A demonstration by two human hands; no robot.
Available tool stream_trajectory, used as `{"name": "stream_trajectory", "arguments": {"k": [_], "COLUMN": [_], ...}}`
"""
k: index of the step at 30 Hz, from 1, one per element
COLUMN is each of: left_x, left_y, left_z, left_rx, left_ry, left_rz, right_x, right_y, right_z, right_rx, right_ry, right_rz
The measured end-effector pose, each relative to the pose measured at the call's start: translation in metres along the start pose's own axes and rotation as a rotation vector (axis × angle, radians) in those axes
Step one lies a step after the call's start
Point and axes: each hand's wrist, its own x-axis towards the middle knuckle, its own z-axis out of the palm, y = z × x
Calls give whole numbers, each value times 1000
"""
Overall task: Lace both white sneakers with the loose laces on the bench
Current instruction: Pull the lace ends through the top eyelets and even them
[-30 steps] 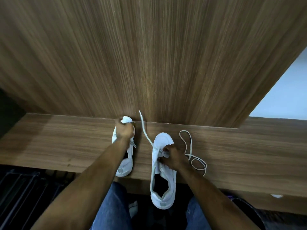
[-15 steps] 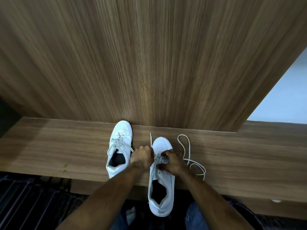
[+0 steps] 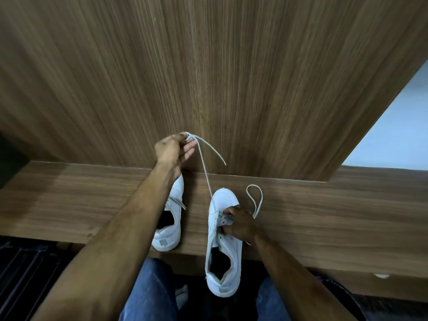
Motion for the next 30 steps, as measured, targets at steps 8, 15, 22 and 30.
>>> {"name": "stream_trajectory", "arguments": {"k": [8, 15, 22, 30], "left_x": [-9, -47, -36, -32], "left_y": [-126, -143, -101, -73], "left_z": [-50, -49, -37, -31], "left_rx": [1236, 1824, 792, 652], "left_ry": [-344, -385, -348, -189], "left_rz": [194, 139, -84, -67], "right_x": [-1, 2, 2, -8], "right_y": [1, 3, 1, 0], "right_z": [3, 3, 1, 3], "right_rx": [19, -3, -16, -130], "right_ry": [10, 10, 1, 59], "right_rz": [1, 6, -5, -33]}}
